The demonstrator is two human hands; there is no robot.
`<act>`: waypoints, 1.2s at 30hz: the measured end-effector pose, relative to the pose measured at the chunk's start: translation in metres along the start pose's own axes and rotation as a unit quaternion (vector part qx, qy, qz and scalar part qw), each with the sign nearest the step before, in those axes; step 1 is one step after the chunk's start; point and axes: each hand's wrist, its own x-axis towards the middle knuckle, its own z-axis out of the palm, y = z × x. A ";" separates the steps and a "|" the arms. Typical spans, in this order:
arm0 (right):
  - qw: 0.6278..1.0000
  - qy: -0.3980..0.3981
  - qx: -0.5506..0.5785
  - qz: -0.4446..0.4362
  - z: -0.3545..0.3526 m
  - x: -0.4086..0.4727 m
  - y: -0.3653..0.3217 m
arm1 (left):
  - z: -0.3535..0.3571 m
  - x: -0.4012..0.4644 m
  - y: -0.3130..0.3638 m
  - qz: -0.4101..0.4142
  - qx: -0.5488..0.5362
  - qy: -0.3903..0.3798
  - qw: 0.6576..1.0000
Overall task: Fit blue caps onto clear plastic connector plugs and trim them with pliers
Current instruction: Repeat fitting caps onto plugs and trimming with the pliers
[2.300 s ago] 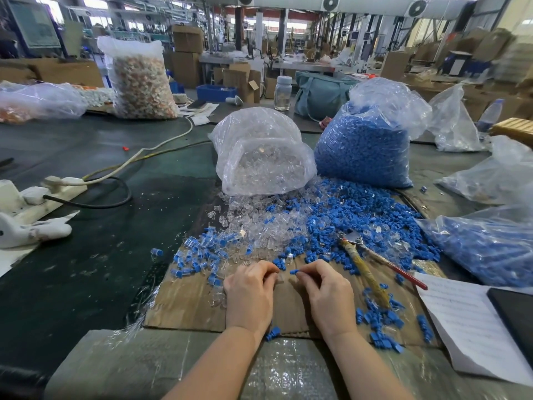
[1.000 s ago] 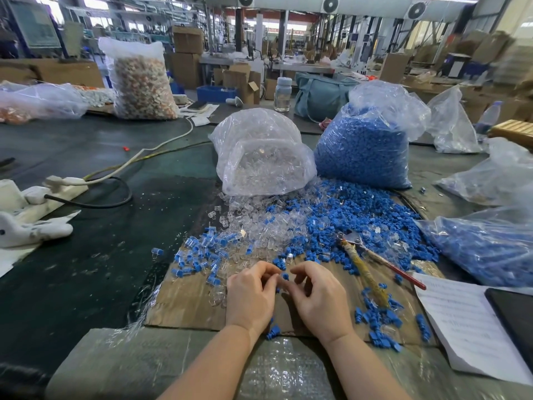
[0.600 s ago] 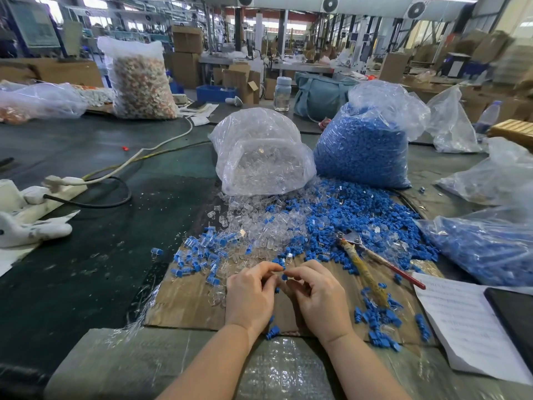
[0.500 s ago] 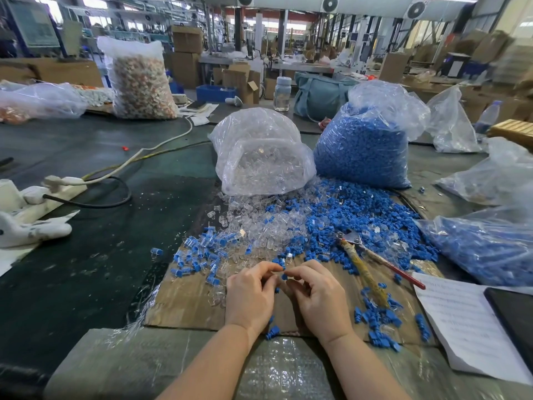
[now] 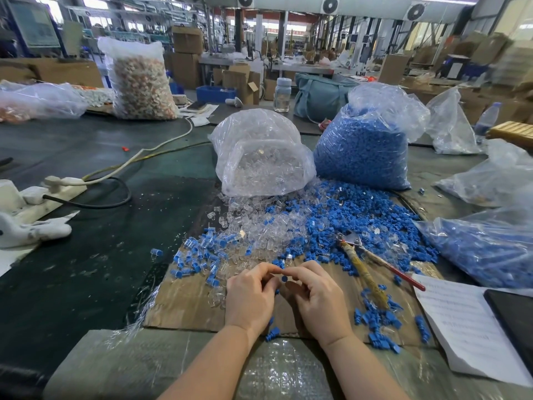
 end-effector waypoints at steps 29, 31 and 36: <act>0.863 -0.092 -0.315 0.383 -0.064 0.022 0.043 | -0.003 0.003 0.015 -0.029 -0.060 0.006 0.998; 0.847 -0.138 -0.326 0.396 -0.070 0.024 0.049 | -0.004 0.004 0.019 -0.035 -0.076 0.014 0.996; 0.858 -0.131 -0.376 0.324 -0.074 0.028 0.049 | -0.006 0.008 0.025 -0.052 -0.078 0.018 0.995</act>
